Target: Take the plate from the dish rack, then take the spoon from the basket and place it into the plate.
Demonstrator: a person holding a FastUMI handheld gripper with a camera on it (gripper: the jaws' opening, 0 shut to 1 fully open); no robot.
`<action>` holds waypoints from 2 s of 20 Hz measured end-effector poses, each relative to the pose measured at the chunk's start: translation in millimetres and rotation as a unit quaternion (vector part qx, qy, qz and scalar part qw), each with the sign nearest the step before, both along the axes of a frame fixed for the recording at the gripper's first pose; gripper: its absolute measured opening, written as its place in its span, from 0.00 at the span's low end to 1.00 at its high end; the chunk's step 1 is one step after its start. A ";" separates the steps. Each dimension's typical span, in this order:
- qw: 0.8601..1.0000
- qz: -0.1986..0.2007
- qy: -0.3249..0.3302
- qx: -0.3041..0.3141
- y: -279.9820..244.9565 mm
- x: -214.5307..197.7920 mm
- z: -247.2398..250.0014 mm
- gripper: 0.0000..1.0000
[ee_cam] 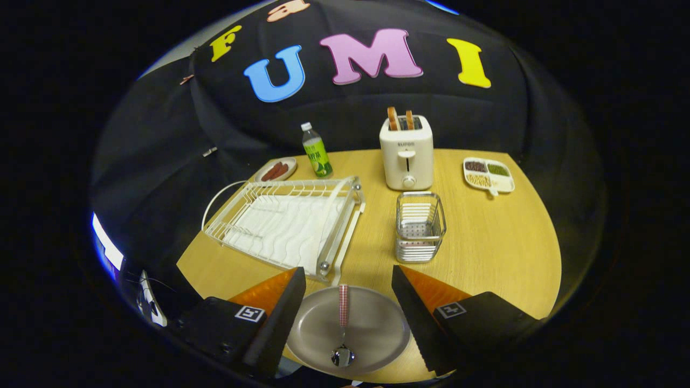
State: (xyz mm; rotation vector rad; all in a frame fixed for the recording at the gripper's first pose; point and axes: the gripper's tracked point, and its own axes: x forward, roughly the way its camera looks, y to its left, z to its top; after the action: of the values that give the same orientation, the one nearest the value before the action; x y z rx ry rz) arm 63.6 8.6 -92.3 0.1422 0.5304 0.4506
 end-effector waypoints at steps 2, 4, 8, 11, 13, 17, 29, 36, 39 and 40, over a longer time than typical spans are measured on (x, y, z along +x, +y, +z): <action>0.999 -0.003 -0.050 -0.005 -0.1 3.0 29.4 0.98; 0.995 -0.009 -0.094 -0.024 -3.9 5.1 52.9 0.99; 0.985 -0.045 -0.162 -0.028 -6.3 4.7 102.5 0.99; 0.975 -0.094 -0.199 -0.003 -16.1 3.4 146.3 0.99; 0.967 -0.128 -0.222 0.002 -29.3 -3.8 168.5 0.99; 0.951 -0.194 -0.242 0.003 -53.7 -16.0 189.1 0.98; 0.939 -0.240 -0.244 -0.010 -51.9 -21.8 188.6 0.98; 0.935 -0.261 -0.239 -0.018 -50.5 -25.6 179.1 0.98; 0.936 -0.261 -0.237 -0.014 -47.8 -26.5 179.7 0.99; 0.936 -0.262 -0.236 -0.015 -46.9 -26.6 179.6 0.99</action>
State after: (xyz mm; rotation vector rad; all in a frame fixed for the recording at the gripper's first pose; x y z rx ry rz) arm 37.0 -38.3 87.2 0.1338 0.0140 -0.0528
